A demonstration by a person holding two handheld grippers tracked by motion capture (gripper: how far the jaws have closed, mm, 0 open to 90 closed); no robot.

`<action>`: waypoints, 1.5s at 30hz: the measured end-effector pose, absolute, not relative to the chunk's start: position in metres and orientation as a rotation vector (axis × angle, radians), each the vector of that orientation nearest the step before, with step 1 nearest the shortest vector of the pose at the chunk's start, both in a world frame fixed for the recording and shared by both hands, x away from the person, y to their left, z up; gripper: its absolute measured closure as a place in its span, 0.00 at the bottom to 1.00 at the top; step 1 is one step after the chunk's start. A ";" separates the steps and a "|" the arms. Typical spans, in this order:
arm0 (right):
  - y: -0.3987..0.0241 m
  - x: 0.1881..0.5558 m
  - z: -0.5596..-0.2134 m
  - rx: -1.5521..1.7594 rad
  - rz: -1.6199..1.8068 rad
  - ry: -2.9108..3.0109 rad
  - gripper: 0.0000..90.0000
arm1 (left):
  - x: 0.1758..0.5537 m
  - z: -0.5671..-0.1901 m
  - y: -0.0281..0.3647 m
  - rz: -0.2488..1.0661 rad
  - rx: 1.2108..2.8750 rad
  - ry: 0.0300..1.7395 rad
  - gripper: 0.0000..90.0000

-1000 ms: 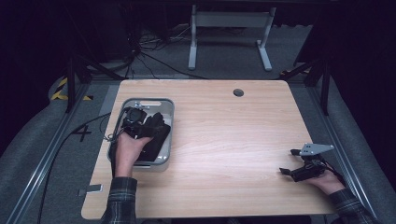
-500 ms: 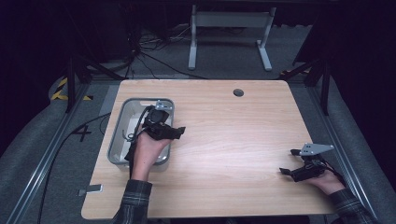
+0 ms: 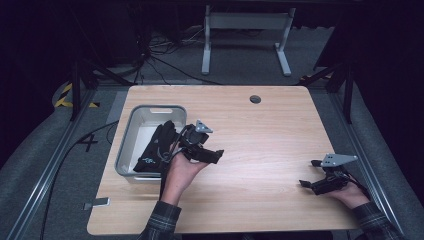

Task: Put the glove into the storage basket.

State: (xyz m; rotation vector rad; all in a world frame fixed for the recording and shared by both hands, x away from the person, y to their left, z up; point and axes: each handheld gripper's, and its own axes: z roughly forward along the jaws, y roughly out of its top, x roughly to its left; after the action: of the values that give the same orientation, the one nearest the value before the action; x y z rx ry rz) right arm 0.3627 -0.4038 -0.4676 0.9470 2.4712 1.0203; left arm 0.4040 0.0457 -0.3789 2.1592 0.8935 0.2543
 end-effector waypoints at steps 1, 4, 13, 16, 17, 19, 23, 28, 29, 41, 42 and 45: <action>-0.404 0.363 -0.468 0.947 1.020 2.471 0.05 | 0.402 -0.381 0.042 0.251 2.159 0.888 0.18; -0.404 0.363 -0.468 0.947 1.020 2.471 0.04 | 0.398 -0.386 0.033 0.245 2.170 0.865 0.18; -0.404 0.362 -0.468 0.946 1.021 2.474 0.04 | 0.387 -0.406 0.012 0.221 2.196 0.816 0.17; -0.404 0.362 -0.468 0.946 1.021 2.474 0.04 | 0.385 -0.412 0.008 0.219 2.201 0.800 0.17; -0.404 0.362 -0.468 0.946 1.021 2.475 0.04 | 0.384 -0.414 0.006 0.216 2.209 0.793 0.17; -0.404 0.363 -0.468 0.945 1.021 2.474 0.04 | 0.381 -0.421 0.003 0.209 2.217 0.794 0.17; -0.404 0.362 -0.468 0.946 1.021 2.475 0.04 | 0.378 -0.433 -0.002 0.194 2.251 0.788 0.17; -0.404 0.362 -0.468 0.945 1.022 2.476 0.04 | 0.375 -0.444 -0.006 0.179 2.265 0.778 0.17; -0.404 0.362 -0.468 0.944 1.022 2.476 0.04 | 0.375 -0.445 -0.007 0.178 2.266 0.775 0.17; -0.404 0.362 -0.468 0.944 1.022 2.475 0.04 | 0.369 -0.465 -0.021 0.236 2.311 0.768 0.14; -0.404 0.362 -0.468 0.944 1.022 2.476 0.04 | 0.369 -0.467 -0.022 0.236 2.319 0.762 0.13; -0.404 0.362 -0.468 0.940 1.022 2.478 0.04 | 0.368 -0.469 -0.024 0.263 2.319 0.742 0.10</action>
State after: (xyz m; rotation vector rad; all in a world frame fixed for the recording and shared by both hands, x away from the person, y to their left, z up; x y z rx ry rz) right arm 0.3624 -0.4036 -0.4676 0.9402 2.4778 1.0217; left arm 0.3679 -0.0242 -0.4689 2.3193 0.7424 0.2628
